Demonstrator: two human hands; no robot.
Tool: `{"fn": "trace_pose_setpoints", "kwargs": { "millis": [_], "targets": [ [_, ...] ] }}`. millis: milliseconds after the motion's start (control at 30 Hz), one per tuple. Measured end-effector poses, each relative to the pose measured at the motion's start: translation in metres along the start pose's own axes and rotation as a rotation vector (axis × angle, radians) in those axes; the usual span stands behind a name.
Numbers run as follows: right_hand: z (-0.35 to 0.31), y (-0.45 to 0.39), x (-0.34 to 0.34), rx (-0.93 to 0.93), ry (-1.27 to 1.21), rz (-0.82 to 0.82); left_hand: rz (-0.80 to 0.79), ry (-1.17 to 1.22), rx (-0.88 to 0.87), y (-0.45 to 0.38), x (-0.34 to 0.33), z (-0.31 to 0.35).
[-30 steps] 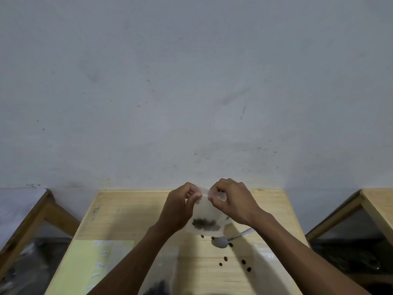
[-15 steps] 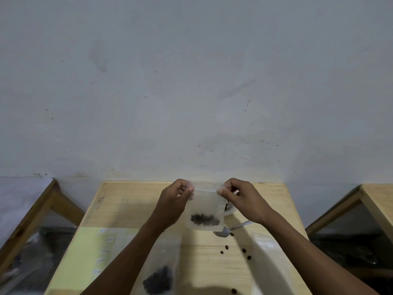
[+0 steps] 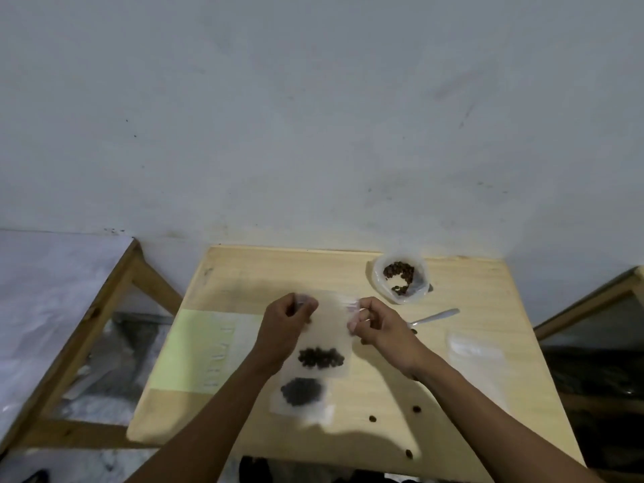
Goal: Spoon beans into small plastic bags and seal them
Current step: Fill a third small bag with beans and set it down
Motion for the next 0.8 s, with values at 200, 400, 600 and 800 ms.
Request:
{"fn": "trace_pose_setpoints", "kwargs": {
  "millis": [200,400,600,800],
  "targets": [
    [0.029,-0.004,-0.049,-0.186,-0.219,0.102,0.091,0.304,0.268,0.006,0.027,-0.046],
    [0.075,-0.007,-0.071,-0.362,-0.134,0.421,-0.101,-0.213,0.418,0.030,0.031,-0.096],
    [0.079,-0.005,-0.081,-0.306,0.194,0.467,-0.181,-0.351,0.328,0.034,0.025,-0.098],
    [0.076,-0.008,-0.086,-0.245,0.267,0.305,-0.174,-0.400,0.271,0.037,0.022,-0.103]
  ]
}}
Point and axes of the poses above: each hand's wrist, its own y-axis away from the middle knuckle, its own x-axis out of the back of the hand, z = x × y, the point moved 4 cm from there along -y, towards the middle knuckle, and after that the axes turned 6 degrees about -z, right-handed, at the moved point
